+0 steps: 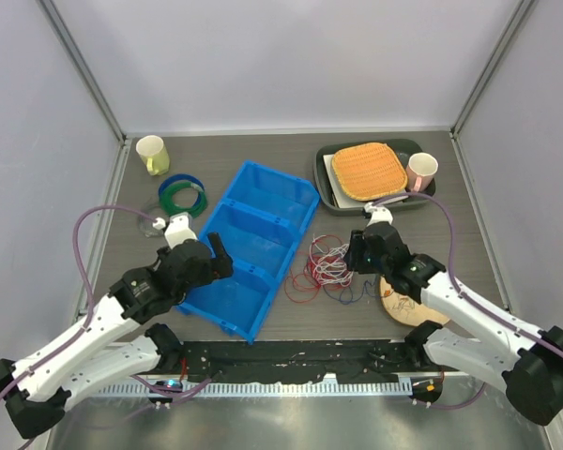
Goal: Untangle the cables
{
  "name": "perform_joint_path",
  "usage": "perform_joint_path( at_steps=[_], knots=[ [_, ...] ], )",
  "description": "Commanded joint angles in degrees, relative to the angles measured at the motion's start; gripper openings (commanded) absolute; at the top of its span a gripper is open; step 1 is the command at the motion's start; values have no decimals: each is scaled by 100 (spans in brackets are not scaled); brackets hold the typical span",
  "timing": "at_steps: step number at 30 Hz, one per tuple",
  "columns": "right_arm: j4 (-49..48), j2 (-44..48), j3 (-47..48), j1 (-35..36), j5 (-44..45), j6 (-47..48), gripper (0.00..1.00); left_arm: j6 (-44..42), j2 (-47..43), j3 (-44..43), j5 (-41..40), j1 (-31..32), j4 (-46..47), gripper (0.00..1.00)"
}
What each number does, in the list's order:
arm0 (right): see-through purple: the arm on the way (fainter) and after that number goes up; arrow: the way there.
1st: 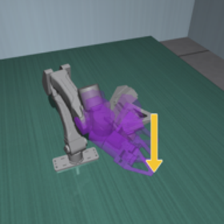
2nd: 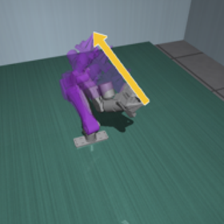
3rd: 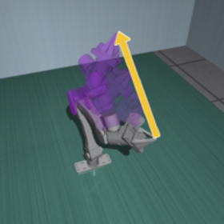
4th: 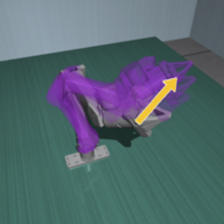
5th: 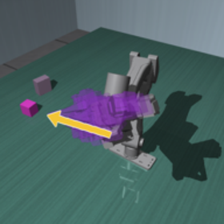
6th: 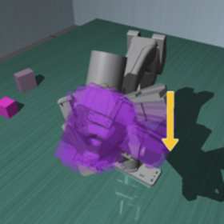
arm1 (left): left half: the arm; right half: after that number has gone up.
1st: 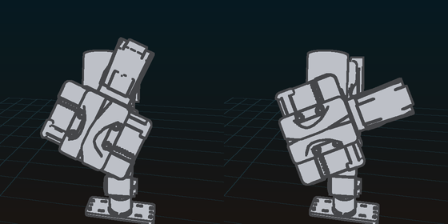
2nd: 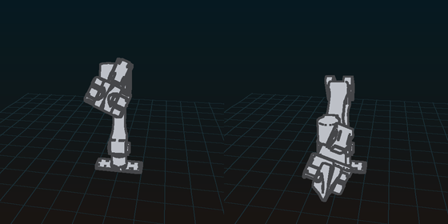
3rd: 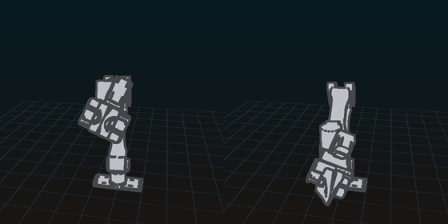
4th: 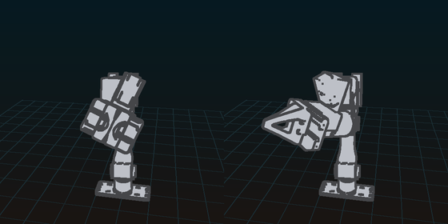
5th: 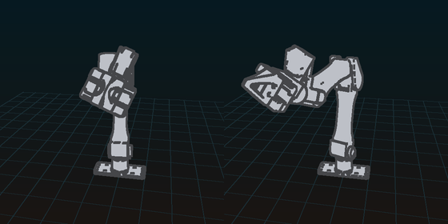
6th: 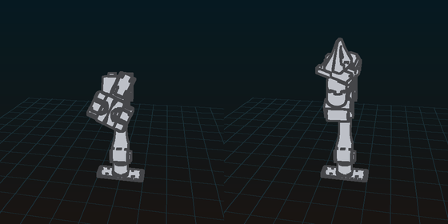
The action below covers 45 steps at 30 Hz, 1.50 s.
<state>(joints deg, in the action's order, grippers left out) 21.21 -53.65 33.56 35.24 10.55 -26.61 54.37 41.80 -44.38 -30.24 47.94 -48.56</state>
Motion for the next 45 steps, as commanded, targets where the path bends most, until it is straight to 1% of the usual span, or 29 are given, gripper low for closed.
perform_joint_path(
  at_steps=[1, 2, 3, 5, 7, 8, 11, 12, 14, 15, 16, 18, 19, 22, 24, 25, 28, 31, 35, 37, 38, 39, 41, 42, 43, 44, 45],
  knots=[
    [-100, -233, 370, 9, -167, 7, 25, -269, 187, -18, 343, 22, 662, 100],
    [-82, -225, 397, 9, -184, 24, 11, -304, 240, -27, 439, 22, 794, 100],
    [-91, -190, 405, 9, -193, 42, 5, -374, 293, -53, 510, 22, 847, 100],
    [-143, 98, 397, 9, -281, 94, 1, -444, 486, -141, 676, 22, 1022, 100],
    [-196, 354, 432, 9, -255, 156, 1, -532, 644, -176, 826, 22, 1198, 100],
    [-196, 660, 467, 9, -246, 182, 1, -576, 819, -168, 948, 22, 1304, 100],
    [-310, 1144, 608, 9, -509, 235, 1, -795, 1188, -194, 1502, 31, 1769, 100],
    [-546, 1451, 608, 9, -779, 218, 1, -840, 1277, -211, 1712, 57, 1971, 100],
    [-784, 1707, 616, 9, -975, 148, 1, -1041, 1435, -316, 1846, 241, 2174, 100],
    [-977, 1883, 634, 9, -1315, 60, 1, -1095, 1584, -378, 1881, 329, 2323, 100],
    [-1048, 1928, 704, 9, -1440, 42, 1, -1182, 1638, -509, 1881, 539, 2376, 100],
    [-1171, 2007, 818, 9, -1555, -54, 1, -1436, 1787, -641, 1864, 759, 2560, 100],
    [-1198, 2051, 897, 17, -1503, -107, 1, -1507, 1831, -764, 1846, 952, 2631, 100],
    [-1120, 2025, 1029, 9, -1144, -239, 1, -1701, 2050, -923, 2012, 1155, 2930, 100],
    [-997, 1964, 1047, 9, -1081, -187, 1, -1789, 2156, -1028, 2075, 1182, 3053, 100],
    [-988, 1946, 1021, 17, -890, -239, 1, -1824, 2279, -1142, 2075, 1191, 3080, 100],
    [-996, 1876, 977, 9, -975, -318, 1, -1973, 2481, -1370, 1970, 1200, 3238, 100],
    [-1005, 1849, 977, 9, -1256, -345, 1, -2227, 2885, -1721, 1846, 1209, 3256, 100],
    [-917, 1875, 1003, 9, -1318, -389, 1, -2439, 3552, -2039, 1872, 1217, 3370, 94],
    [-812, 1902, 1003, 9, -1213, -389, 1, -2291, 3773, -2223, 1969, 1217, 3379, 82],
    [-803, 1911, 1003, 9, -1187, -406, 1, -2247, 3965, -2285, 2065, 1226, 3457, 72],
    [-803, 1928, 995, 9, -1169, -415, 1, -2246, 4028, -2364, 2031, 1270, 3510, 68],
    [-759, 1972, 1012, 9, -1230, -406, 1, -2247, 4169, -2461, 1725, 1314, 3450, 60],
    [-733, 2016, 1021, 9, -1256, -398, 1, -2238, 4248, -2574, 1366, 1331, 3388, 56],
    [-706, 2042, 1030, 9, -1239, -406, 1, -2220, 4275, -2610, 1215, 1340, 3318, 50],
    [-654, 2051, 1030, 9, -1196, -398, 1, -2185, 4284, -2637, 1126, 1340, 3291, 35],
    [-610, 2069, 1030, 9, -1126, -398, 1, -2194, 4284, -2646, 1065, 1340, 3274, 25]
  ],
)
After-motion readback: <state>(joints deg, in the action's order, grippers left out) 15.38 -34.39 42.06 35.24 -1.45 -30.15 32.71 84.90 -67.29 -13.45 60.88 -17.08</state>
